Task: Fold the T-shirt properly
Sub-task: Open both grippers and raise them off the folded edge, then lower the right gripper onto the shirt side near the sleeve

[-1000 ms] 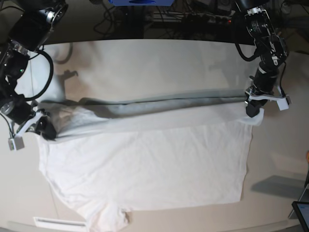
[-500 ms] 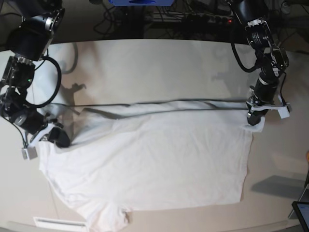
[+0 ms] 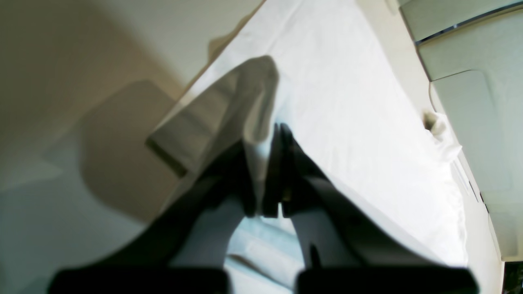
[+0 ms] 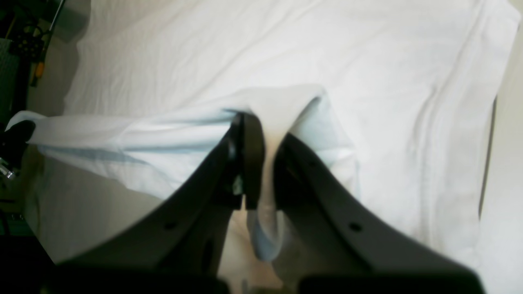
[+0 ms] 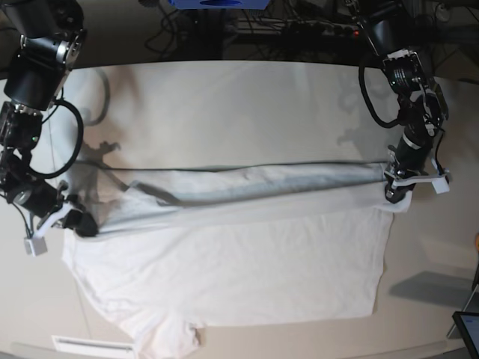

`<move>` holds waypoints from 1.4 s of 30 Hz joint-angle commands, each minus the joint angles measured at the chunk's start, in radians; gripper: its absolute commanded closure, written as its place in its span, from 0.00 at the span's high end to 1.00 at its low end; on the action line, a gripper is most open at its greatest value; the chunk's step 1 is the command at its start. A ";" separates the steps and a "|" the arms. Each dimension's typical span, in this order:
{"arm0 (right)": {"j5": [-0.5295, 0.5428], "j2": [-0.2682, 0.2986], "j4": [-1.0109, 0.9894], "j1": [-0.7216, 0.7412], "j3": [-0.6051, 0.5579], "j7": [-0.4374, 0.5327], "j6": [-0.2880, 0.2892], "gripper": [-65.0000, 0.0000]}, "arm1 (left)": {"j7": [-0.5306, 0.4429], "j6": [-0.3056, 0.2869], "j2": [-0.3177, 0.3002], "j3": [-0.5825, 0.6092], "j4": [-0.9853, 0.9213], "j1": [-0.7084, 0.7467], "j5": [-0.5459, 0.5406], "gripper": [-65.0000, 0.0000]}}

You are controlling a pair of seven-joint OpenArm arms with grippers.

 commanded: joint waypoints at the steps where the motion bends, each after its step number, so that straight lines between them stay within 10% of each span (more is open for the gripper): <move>1: 0.018 0.018 0.016 0.028 0.004 0.036 0.000 0.02 | -0.027 -0.001 -0.017 -0.007 0.016 -0.027 0.029 0.00; 7: 0.018 0.018 -0.033 0.039 0.004 0.036 -0.001 0.06 | -0.025 -0.004 0.002 -0.005 0.011 -0.067 0.139 0.00; 16: 0.018 0.004 -0.057 0.043 0.004 0.100 -0.001 0.51 | -0.025 -0.005 -0.018 -0.005 -0.002 -0.122 0.142 0.11; 22: 0.018 0.021 -0.025 0.048 0.004 0.068 0.002 0.50 | -0.030 -0.005 -0.055 -0.005 -0.047 -0.154 0.142 0.44; 34: 0.018 -0.077 0.228 -0.112 0.007 -0.092 -0.003 0.48 | -0.030 -0.004 -0.109 -0.007 0.238 0.124 0.147 0.44; 42: 0.018 -0.102 0.171 -0.108 0.006 -0.044 -0.093 0.49 | -0.033 -0.005 -0.050 -0.014 0.350 0.234 0.466 0.44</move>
